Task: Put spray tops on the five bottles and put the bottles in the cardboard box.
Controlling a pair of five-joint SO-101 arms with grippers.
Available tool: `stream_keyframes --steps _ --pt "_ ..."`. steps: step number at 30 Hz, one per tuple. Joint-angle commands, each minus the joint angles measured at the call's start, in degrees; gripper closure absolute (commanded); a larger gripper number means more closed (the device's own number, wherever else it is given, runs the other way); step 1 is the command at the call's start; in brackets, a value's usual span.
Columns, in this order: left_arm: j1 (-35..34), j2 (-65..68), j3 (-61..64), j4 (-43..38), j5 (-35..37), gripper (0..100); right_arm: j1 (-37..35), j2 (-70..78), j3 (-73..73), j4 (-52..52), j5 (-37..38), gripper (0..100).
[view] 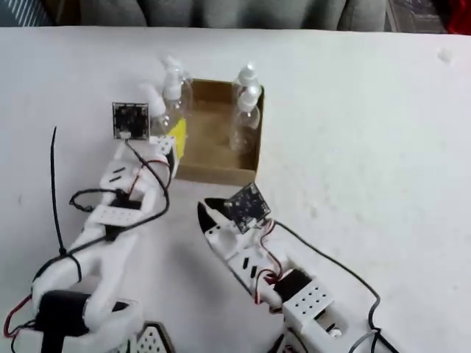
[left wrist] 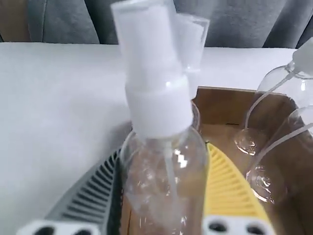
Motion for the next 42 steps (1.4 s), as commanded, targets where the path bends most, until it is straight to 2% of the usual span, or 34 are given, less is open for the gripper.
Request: stream_keyframes --steps 1,12,24,39,42 --pt "0.0 1.4 -4.7 -2.3 -0.6 98 0.4 -0.5 -2.8 0.4 -0.1 98.3" --pt "0.0 5.4 -4.7 -2.4 -0.7 98 0.5 -0.5 -2.8 0.4 -0.1 98.3" --pt "0.9 13.6 -4.2 -13.3 -0.7 98 0.5 -0.5 -2.7 0.4 -0.1 98.3" --pt "0.9 13.8 -2.9 -13.5 -0.8 98 0.5 -0.5 -2.7 0.4 -0.1 98.3" --pt "0.6 13.8 -2.8 -13.4 -0.8 92 0.5 -0.5 -2.7 0.4 -0.1 98.3"
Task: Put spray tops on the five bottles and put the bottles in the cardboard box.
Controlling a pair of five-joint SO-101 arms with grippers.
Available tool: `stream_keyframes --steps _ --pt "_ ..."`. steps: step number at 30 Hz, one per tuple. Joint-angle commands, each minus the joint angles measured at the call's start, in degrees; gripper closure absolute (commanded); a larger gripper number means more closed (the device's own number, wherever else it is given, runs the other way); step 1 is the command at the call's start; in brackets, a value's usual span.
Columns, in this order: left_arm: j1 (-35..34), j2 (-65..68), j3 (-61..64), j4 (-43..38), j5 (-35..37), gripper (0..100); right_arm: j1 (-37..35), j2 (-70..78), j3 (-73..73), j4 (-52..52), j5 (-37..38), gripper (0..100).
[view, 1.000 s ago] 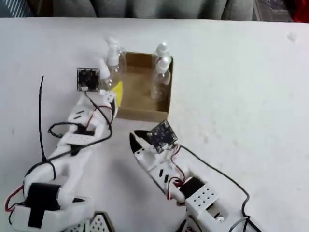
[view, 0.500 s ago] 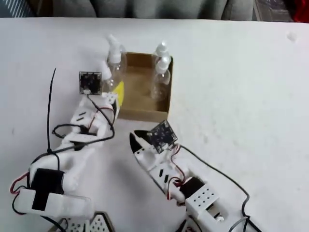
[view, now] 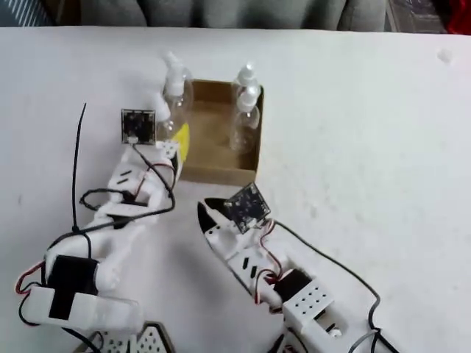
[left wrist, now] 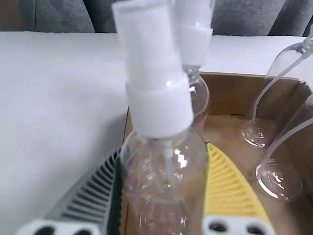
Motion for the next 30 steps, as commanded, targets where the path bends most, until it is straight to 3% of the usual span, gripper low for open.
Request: stream_keyframes --steps 1,7,24,30 --pt "0.4 -0.2 -1.5 -1.2 -0.6 88 0.5 -0.5 -2.7 0.4 -0.1 98.3" --pt "0.3 0.0 -1.4 -1.1 -0.2 71 0.6 -0.4 -2.7 0.4 -0.1 98.3" --pt "0.2 -0.2 -0.6 -1.1 -0.2 55 0.6 -0.4 -2.7 0.4 0.0 98.3" --pt "-0.7 -0.8 -0.6 -1.1 -0.2 54 0.6 -0.4 -2.7 0.4 0.0 98.3"
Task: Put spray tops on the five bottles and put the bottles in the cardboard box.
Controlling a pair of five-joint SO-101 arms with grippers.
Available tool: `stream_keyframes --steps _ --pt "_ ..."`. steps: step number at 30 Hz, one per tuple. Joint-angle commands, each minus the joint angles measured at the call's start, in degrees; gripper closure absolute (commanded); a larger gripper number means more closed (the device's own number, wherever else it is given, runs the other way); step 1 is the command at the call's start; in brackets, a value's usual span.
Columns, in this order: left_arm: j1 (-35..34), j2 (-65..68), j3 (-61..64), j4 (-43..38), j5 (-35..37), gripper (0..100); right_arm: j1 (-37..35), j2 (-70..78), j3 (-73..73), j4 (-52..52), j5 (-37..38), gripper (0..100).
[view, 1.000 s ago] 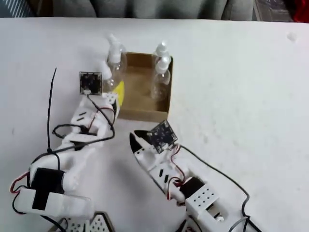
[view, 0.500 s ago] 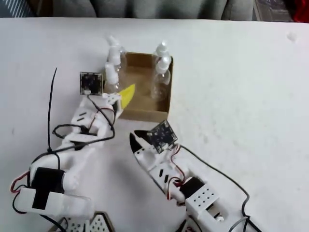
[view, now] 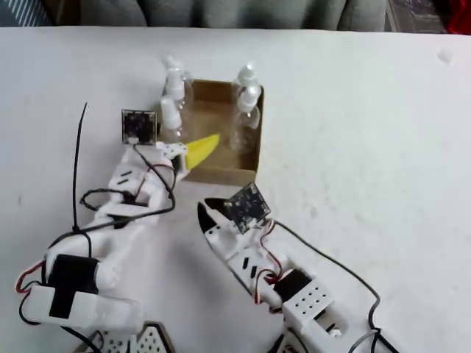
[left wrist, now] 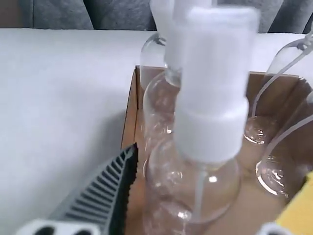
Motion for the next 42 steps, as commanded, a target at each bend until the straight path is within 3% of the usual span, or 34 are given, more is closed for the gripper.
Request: stream_keyframes --steps 1,13,27,42 --pt "-1.1 -1.7 -0.5 -1.1 -0.2 54 0.7 -0.4 -2.7 0.4 0.0 98.3" --pt "-2.0 -17.6 0.9 20.2 -0.1 54 2.2 -0.3 -2.7 0.4 1.9 98.3" --pt "-2.0 -34.8 13.6 22.4 -0.5 55 2.2 -0.5 -2.1 0.4 2.3 98.3" --pt "-2.0 -54.8 14.3 47.6 -0.6 54 7.3 -0.6 -3.5 0.3 2.0 98.3"
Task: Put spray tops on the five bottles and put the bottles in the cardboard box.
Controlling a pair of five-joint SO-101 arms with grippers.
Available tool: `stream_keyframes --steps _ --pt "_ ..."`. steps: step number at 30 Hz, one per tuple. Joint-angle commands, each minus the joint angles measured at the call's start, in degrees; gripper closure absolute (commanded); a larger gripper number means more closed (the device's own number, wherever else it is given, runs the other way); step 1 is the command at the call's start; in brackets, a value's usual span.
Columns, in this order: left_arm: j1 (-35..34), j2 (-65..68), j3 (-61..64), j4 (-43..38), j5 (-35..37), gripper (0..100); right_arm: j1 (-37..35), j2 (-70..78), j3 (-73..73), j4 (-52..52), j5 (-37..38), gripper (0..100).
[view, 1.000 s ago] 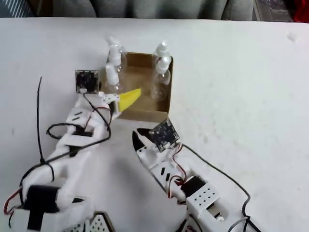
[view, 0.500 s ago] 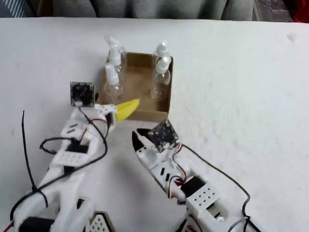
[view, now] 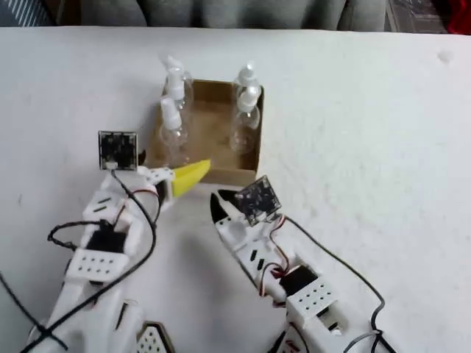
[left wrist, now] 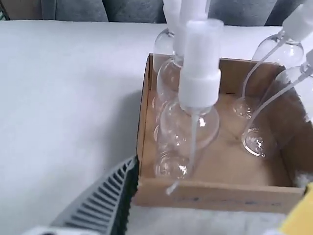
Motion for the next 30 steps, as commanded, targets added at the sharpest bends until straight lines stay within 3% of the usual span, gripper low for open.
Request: stream_keyframes --steps 1,5,14,26,30 --pt "-0.7 -8.0 0.0 7.1 -0.6 54 2.4 -0.6 -3.6 0.3 0.4 98.3" --pt "-0.7 -13.6 0.0 13.0 -0.6 54 5.1 -0.6 -4.7 0.9 0.4 98.3" --pt "-0.7 -26.7 0.0 25.1 -0.6 54 8.7 -3.5 -11.5 16.0 -3.4 98.3" --pt "-0.7 -41.7 0.1 39.7 -0.6 54 13.8 -32.3 -11.3 31.3 -3.3 98.4" --pt "-0.7 -48.1 0.1 45.1 -0.7 55 13.8 -40.4 -11.2 33.7 2.2 98.4"
